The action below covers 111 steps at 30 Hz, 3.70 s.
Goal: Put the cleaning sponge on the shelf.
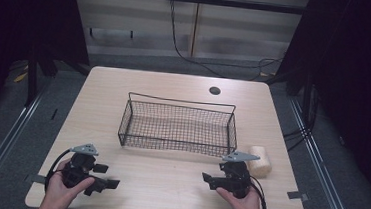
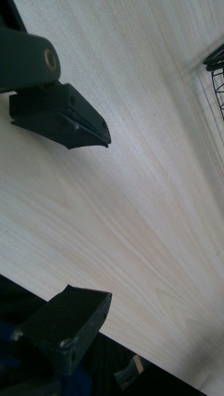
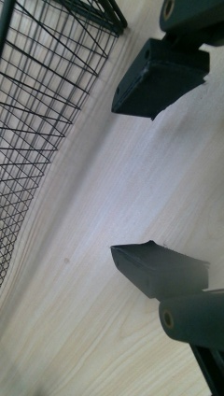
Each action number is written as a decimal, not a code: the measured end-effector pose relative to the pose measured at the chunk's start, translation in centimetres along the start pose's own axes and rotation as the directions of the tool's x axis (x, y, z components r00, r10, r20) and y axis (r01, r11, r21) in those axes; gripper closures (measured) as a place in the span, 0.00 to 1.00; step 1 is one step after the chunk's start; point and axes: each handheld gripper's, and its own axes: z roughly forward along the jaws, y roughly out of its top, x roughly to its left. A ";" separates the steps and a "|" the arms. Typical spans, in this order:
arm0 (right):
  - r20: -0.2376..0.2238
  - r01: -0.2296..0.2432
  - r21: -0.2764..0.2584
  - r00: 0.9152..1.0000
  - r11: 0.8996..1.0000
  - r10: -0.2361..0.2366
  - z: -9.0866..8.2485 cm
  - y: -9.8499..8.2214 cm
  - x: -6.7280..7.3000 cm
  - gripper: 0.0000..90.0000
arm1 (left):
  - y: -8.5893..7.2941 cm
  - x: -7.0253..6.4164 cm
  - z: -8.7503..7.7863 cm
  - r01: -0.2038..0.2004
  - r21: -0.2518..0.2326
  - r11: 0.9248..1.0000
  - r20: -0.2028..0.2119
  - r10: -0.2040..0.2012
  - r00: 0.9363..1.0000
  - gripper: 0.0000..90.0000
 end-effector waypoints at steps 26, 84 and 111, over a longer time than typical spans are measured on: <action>-0.090 -0.056 -0.014 0.994 0.998 0.055 -2.0 1.3 -0.2 0.36 | 0.1 0.0 -0.1 -0.005 0.006 1.000 0.008 0.005 1.000 0.23; -0.016 -0.203 0.164 0.978 0.965 0.208 -7.6 6.2 -6.7 0.18 | 0.0 0.0 0.2 -0.003 0.014 1.000 0.002 0.003 1.000 0.23; 0.088 -0.312 0.350 0.950 0.883 0.301 -6.6 7.0 -12.2 0.22 | -0.1 0.0 0.2 0.007 0.010 1.000 0.004 -0.007 1.000 0.23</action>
